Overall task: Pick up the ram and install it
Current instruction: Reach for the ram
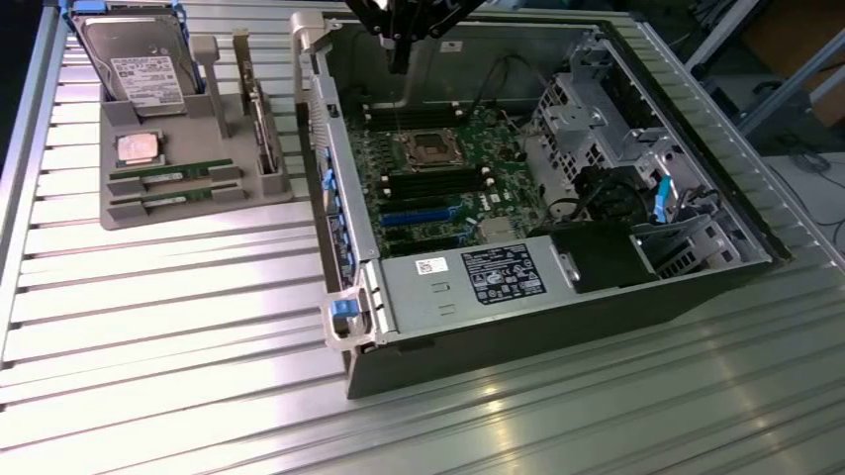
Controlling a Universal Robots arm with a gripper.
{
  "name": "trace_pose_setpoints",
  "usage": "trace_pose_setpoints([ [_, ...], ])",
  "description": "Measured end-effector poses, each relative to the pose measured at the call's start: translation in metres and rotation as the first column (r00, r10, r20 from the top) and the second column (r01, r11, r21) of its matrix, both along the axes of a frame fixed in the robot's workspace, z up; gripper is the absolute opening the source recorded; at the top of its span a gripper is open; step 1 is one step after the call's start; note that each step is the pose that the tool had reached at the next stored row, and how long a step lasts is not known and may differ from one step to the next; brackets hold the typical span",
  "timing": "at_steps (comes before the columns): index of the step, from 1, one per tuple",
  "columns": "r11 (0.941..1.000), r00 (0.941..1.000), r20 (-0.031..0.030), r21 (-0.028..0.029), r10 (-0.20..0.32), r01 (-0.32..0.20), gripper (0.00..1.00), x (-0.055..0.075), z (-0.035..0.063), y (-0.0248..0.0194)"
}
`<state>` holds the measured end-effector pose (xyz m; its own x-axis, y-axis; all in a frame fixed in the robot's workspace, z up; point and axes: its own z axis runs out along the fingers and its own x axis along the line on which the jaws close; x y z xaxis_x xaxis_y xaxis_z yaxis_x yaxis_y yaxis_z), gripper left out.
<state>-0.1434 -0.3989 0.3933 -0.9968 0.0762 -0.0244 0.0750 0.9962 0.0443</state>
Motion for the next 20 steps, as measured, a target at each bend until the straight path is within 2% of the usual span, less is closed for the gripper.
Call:
trace_pose_setpoints([
  [20, 1.0000, 1.0000, 0.0000, 0.0000, 0.000, 0.000, 0.10, -0.0057, 0.0000, 0.0000],
])
